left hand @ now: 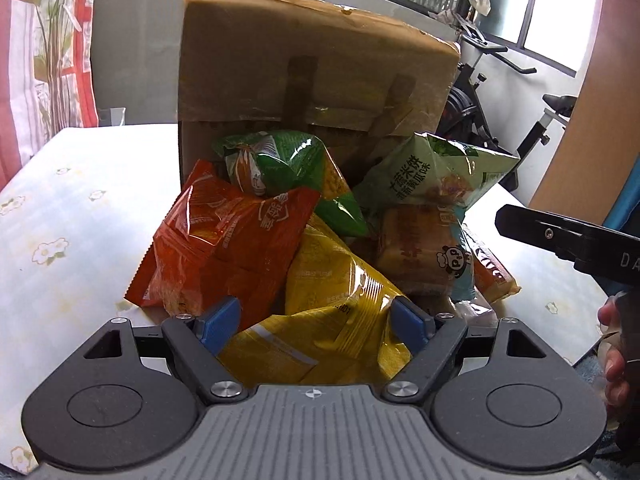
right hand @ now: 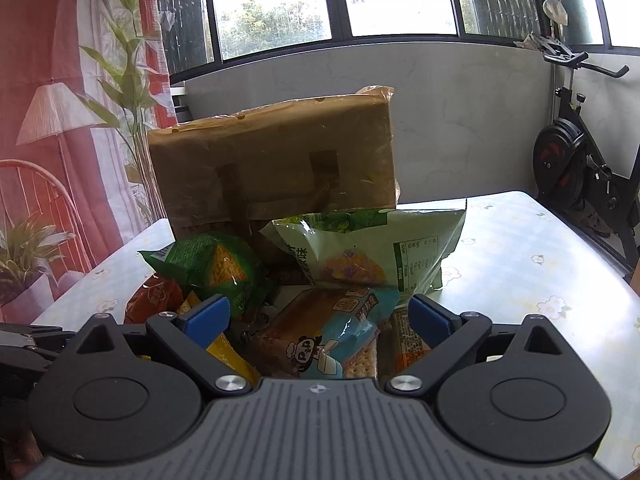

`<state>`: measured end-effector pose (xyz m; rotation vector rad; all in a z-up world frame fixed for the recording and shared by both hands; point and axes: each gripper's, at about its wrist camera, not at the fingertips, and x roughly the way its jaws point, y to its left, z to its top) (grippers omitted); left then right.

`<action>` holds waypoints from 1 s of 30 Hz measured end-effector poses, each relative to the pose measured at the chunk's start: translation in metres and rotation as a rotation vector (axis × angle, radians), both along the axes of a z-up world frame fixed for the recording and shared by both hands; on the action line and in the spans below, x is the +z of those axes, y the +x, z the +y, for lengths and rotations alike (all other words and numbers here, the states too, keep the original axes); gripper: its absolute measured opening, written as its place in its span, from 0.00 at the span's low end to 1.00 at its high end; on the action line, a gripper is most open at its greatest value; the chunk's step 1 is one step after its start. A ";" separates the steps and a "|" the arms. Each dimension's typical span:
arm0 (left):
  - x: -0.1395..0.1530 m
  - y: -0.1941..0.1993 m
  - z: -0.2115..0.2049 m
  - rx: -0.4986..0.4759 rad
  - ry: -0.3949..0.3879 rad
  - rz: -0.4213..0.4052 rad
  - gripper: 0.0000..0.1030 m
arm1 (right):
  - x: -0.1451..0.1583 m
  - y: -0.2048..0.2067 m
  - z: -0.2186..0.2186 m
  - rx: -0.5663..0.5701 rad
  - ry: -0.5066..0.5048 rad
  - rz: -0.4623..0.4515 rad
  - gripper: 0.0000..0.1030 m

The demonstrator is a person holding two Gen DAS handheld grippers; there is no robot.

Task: Organize snacks
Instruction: 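Grasp the yellow chip bag with the left tool while the right tool reaches the snack pile, then lift the yellow chip bag with the left tool while the right tool grasps the red-printed bread package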

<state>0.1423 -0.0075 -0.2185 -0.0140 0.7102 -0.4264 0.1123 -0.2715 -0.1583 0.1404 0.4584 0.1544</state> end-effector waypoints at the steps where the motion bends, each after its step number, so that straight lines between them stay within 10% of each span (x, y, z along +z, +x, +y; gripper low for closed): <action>1: -0.002 0.002 -0.004 -0.009 0.009 0.007 0.82 | -0.001 0.001 0.000 0.000 0.004 0.005 0.95; 11: -0.016 0.008 -0.015 -0.048 0.027 0.056 0.80 | -0.006 0.006 -0.004 -0.012 0.020 0.034 0.94; 15: -0.011 0.001 -0.014 -0.103 -0.010 0.037 0.64 | -0.007 0.006 -0.006 -0.021 0.025 0.041 0.93; 30: 0.029 -0.026 0.001 -0.103 -0.120 -0.112 0.62 | -0.004 0.004 -0.009 -0.061 0.030 0.021 0.91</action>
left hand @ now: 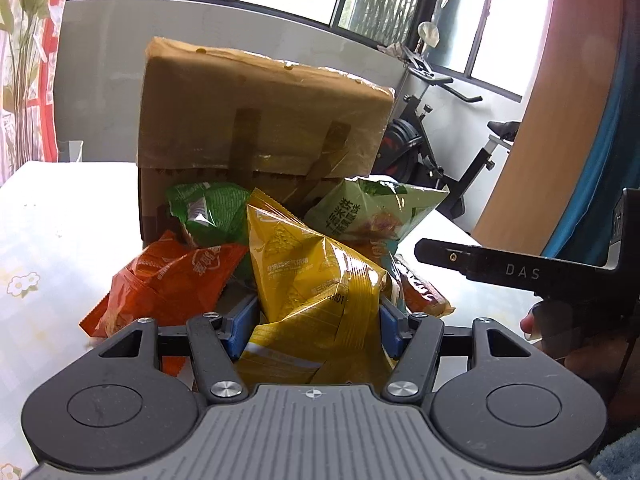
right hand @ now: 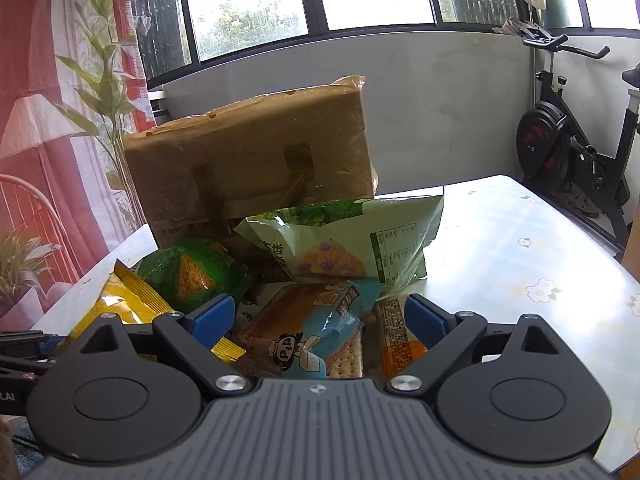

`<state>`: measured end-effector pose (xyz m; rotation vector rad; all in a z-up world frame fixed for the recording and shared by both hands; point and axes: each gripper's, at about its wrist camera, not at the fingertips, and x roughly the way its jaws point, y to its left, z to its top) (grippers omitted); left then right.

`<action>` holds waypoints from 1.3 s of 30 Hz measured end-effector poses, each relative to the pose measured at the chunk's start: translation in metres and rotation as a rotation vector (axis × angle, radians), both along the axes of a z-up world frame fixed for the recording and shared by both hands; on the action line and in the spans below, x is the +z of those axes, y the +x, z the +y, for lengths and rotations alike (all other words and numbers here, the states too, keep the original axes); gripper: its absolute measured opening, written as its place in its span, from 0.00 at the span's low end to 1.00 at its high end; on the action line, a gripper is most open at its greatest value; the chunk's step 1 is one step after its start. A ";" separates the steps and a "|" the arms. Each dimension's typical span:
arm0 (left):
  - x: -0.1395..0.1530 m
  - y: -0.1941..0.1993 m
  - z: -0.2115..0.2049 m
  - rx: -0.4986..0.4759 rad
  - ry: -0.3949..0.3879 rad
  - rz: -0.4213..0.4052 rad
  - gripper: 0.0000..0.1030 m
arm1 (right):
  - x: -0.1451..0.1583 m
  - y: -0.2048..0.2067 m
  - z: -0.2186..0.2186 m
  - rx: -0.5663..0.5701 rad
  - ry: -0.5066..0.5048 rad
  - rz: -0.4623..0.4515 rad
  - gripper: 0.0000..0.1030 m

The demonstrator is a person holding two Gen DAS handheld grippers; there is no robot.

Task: Organize snacks
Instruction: 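Lift the yellow chip bag with the left tool while the right tool grasps the red-printed bread package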

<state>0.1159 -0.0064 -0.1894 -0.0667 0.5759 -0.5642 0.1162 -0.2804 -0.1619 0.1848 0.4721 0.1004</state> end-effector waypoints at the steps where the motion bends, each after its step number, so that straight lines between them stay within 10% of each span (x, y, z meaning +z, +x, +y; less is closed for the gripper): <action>1: 0.002 -0.001 0.002 0.010 -0.005 -0.011 0.62 | 0.000 0.000 0.000 -0.002 0.000 0.001 0.91; 21: 0.046 -0.008 0.053 0.392 -0.057 -0.173 0.63 | -0.005 0.030 0.018 0.036 -0.052 0.079 0.88; 39: 0.031 -0.009 0.064 0.425 -0.043 -0.131 0.63 | -0.054 0.095 0.075 -0.052 -0.301 0.195 0.88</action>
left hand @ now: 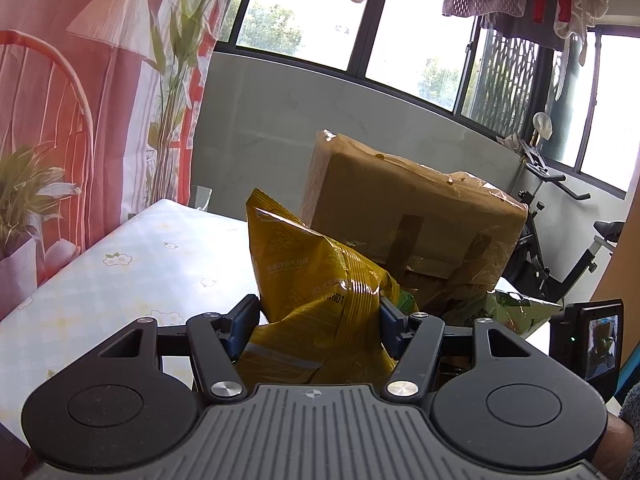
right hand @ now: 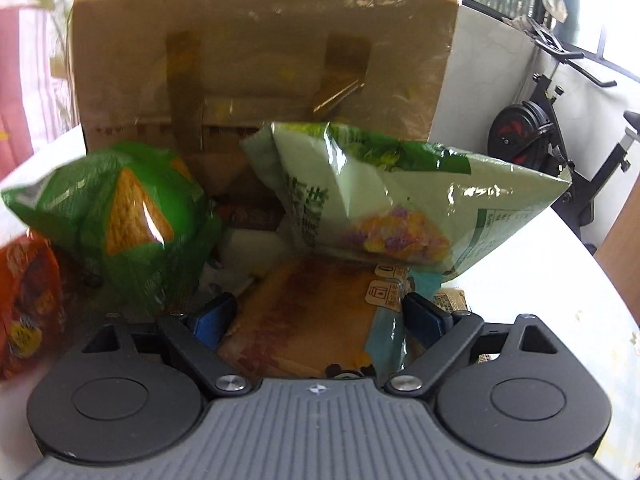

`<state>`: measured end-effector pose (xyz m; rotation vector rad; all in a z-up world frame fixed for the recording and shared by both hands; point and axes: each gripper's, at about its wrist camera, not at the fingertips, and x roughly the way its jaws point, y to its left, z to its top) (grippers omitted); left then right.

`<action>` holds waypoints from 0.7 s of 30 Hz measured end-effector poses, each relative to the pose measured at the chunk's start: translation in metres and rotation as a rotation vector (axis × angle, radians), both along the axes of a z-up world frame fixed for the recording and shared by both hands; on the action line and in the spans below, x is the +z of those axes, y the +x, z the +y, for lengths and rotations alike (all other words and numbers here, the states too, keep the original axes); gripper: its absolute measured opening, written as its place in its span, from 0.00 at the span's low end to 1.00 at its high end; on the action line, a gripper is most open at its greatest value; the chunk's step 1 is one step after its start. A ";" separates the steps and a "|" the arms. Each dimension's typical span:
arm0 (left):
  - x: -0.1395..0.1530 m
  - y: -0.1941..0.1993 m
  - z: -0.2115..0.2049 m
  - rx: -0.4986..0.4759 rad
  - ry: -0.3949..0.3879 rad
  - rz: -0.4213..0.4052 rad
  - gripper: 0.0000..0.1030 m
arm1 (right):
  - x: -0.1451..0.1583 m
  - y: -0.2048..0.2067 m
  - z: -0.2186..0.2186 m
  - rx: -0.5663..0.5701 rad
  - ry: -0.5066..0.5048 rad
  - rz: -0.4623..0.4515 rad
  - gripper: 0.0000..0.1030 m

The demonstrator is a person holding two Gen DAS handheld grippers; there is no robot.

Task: Organize snacks
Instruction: 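Lift the yellow chip bag with the left tool while the right tool grasps the red-printed bread package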

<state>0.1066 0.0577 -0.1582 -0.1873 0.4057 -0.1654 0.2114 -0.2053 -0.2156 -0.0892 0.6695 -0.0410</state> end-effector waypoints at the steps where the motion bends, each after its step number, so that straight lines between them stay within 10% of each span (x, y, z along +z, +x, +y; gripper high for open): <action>1: -0.001 0.000 0.000 0.001 -0.004 0.004 0.63 | 0.000 -0.004 -0.003 0.008 0.012 -0.007 0.87; 21: -0.001 -0.003 -0.008 -0.015 0.031 -0.001 0.63 | 0.043 -0.072 -0.052 0.118 0.221 -0.068 0.76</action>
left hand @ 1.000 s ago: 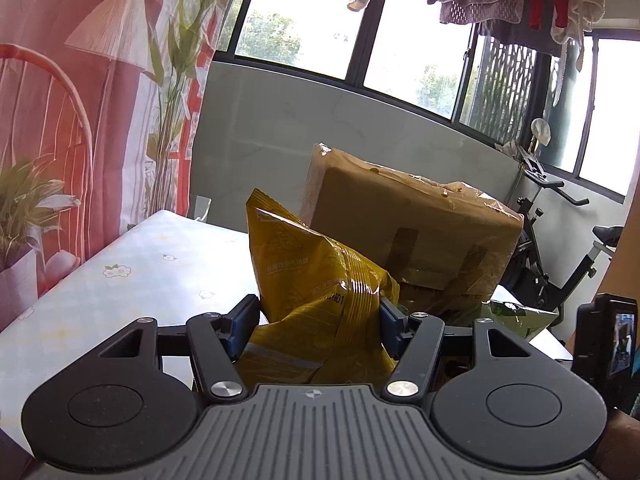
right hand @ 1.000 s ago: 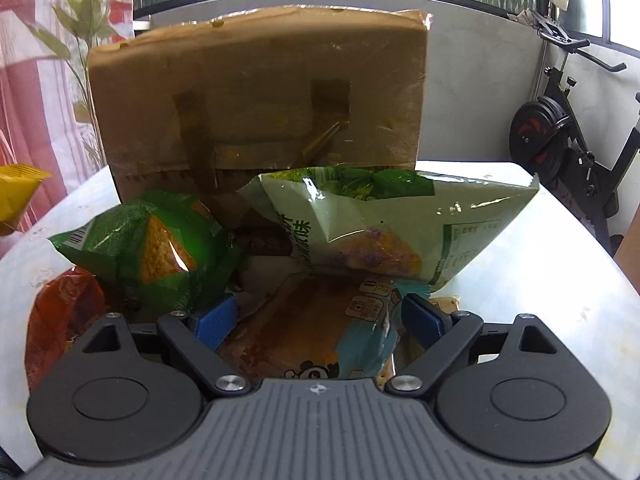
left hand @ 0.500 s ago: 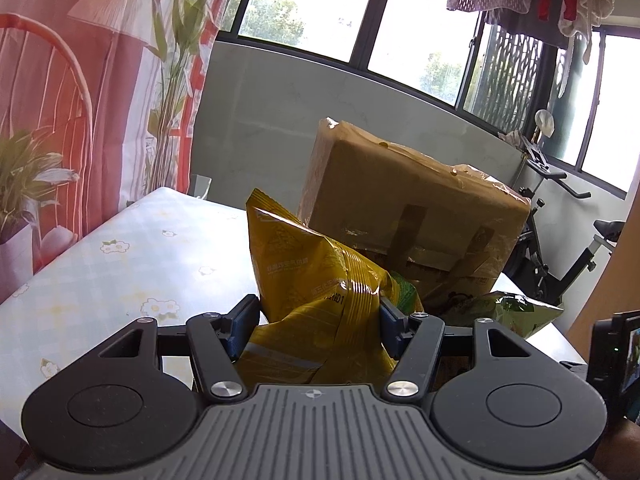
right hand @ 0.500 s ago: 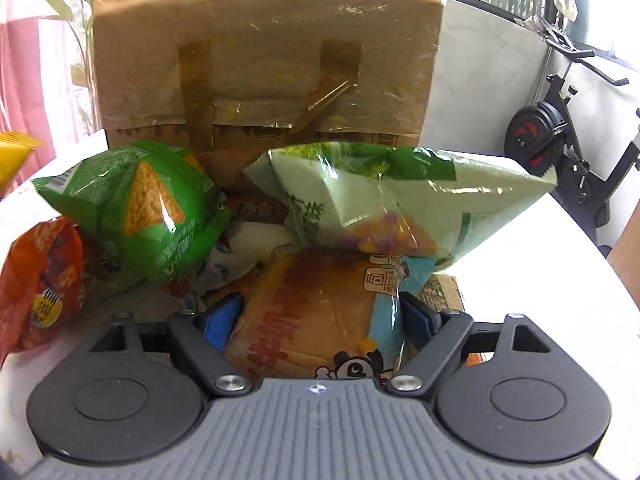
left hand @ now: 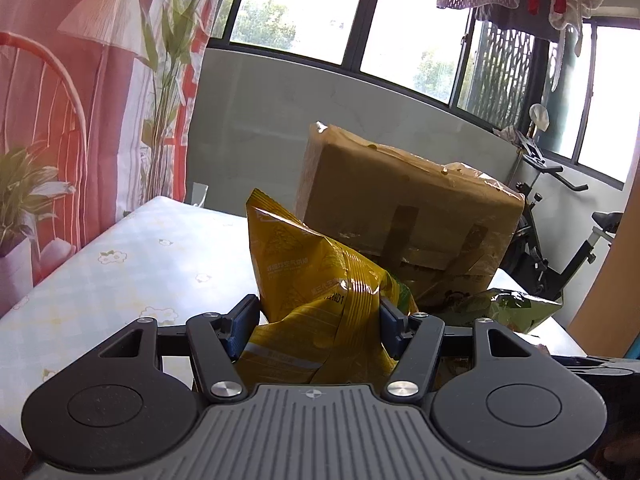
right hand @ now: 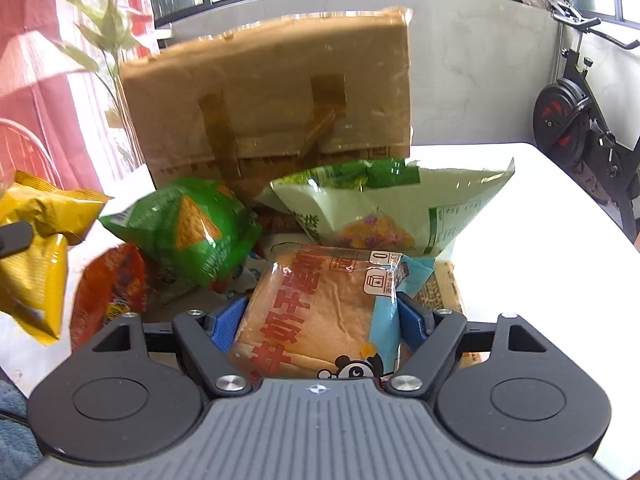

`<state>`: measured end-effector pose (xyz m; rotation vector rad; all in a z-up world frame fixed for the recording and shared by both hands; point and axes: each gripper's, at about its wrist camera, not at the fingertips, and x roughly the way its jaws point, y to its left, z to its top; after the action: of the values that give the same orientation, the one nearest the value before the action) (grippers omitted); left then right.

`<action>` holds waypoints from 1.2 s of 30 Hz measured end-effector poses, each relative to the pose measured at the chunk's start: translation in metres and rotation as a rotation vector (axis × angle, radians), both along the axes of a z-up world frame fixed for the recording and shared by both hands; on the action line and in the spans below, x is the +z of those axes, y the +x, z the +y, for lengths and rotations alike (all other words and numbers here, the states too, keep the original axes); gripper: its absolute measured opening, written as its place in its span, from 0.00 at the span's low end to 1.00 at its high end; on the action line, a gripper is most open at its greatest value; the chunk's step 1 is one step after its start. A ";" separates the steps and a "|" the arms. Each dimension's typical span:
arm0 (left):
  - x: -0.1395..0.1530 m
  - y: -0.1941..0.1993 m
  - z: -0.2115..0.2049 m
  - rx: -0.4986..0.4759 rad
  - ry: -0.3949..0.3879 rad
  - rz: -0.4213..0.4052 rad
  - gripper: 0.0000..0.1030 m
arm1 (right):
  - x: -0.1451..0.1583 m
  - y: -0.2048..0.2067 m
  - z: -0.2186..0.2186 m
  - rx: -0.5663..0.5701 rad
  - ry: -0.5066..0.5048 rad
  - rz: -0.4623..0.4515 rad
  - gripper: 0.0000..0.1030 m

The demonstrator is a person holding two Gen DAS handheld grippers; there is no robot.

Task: Organize snacks
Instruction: 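Lift the yellow chip bag with the left tool while the right tool grasps the red-printed bread package, then carry the yellow bag with the left tool while the right tool carries the bread package over the box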

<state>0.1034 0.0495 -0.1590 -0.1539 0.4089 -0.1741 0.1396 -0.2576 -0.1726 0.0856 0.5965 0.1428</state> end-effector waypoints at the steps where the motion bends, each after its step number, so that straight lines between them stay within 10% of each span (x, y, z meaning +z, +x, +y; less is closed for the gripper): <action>1: 0.003 0.000 0.000 -0.006 0.004 -0.010 0.63 | 0.004 -0.005 -0.002 0.004 0.002 -0.021 0.76; 16: 0.060 0.007 0.009 0.036 0.043 -0.161 0.63 | 0.067 -0.024 -0.035 -0.012 0.072 -0.344 0.76; 36: 0.090 0.047 -0.008 0.026 0.043 -0.176 0.63 | 0.104 0.019 -0.037 0.029 0.058 -0.442 0.76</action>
<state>0.1508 0.0418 -0.0692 -0.1003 0.2347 -0.1520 0.1585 -0.2946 -0.0686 0.0981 0.1529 0.2001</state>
